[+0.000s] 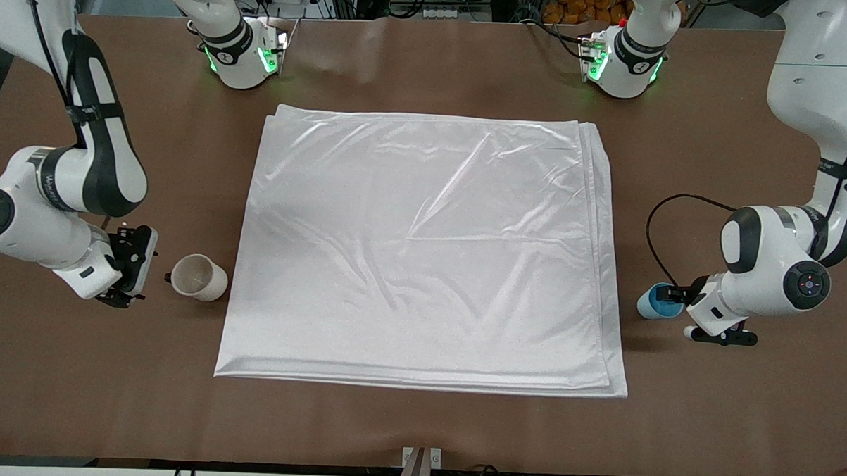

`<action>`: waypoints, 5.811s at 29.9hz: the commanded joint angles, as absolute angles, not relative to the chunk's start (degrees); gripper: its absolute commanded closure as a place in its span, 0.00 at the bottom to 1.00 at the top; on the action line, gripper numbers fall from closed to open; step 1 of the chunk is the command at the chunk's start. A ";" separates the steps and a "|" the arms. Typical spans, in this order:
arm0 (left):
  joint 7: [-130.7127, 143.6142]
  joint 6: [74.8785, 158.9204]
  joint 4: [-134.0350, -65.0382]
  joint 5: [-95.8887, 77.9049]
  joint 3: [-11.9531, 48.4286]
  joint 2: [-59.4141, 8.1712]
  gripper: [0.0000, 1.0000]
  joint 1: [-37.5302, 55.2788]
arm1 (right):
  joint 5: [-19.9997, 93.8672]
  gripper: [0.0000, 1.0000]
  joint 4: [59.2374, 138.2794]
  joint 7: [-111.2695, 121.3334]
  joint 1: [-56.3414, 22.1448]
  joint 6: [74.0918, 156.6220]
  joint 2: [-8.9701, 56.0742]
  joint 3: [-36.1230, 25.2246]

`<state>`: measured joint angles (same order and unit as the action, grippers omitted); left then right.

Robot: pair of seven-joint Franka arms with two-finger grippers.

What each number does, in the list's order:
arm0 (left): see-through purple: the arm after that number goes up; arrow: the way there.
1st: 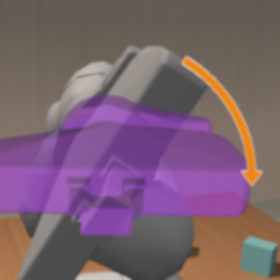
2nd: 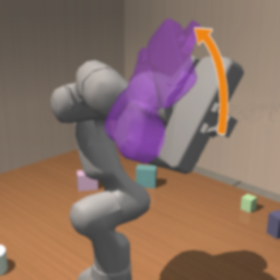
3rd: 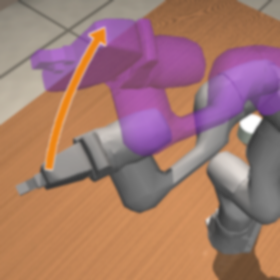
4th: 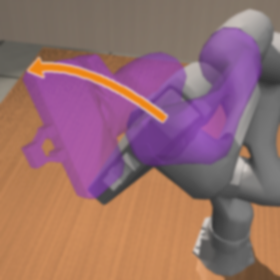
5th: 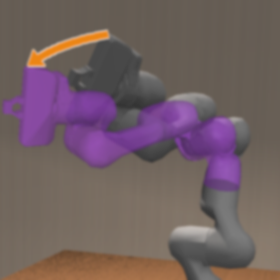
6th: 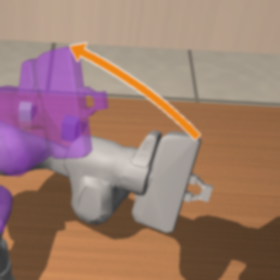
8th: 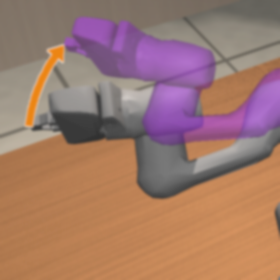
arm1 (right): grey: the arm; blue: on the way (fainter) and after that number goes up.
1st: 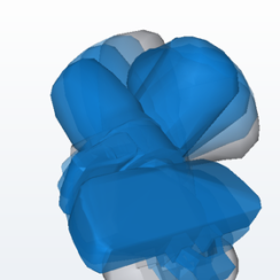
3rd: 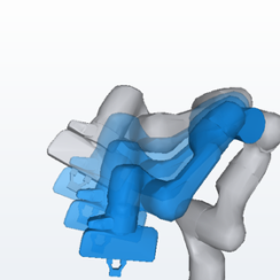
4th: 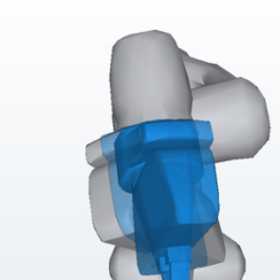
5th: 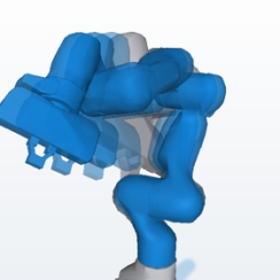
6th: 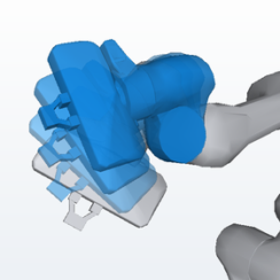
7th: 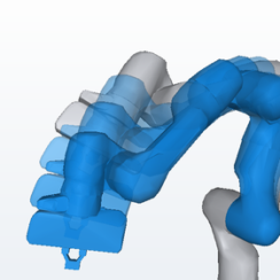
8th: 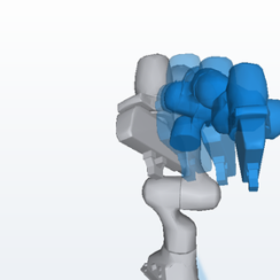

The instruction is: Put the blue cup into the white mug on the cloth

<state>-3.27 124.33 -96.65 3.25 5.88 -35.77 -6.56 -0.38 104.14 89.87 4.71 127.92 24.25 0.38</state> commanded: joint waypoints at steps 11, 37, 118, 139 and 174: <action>-0.53 124.37 -96.59 4.04 6.50 -35.42 1.00 -5.89 | -1.14 0.00 108.90 92.90 5.71 133.94 25.40 0.97; 5.52 113.47 -91.06 3.78 6.68 -30.94 1.00 -1.67 | -0.79 0.00 110.83 96.68 8.17 139.66 29.79 1.05; 4.04 93.26 -83.32 5.11 13.71 -14.77 1.00 -0.17 | 13.36 1.00 106.96 95.20 6.43 128.32 24.79 12.92; 14.14 91.76 -84.46 0.70 17.92 -15.38 1.00 1.05 | 13.54 1.00 107.05 72.87 -12.91 137.28 26.36 12.92; 21.00 94.22 -85.34 1.23 19.25 -15.64 1.00 5.71 | 13.01 1.00 109.25 67.06 -22.85 148.44 32.61 12.57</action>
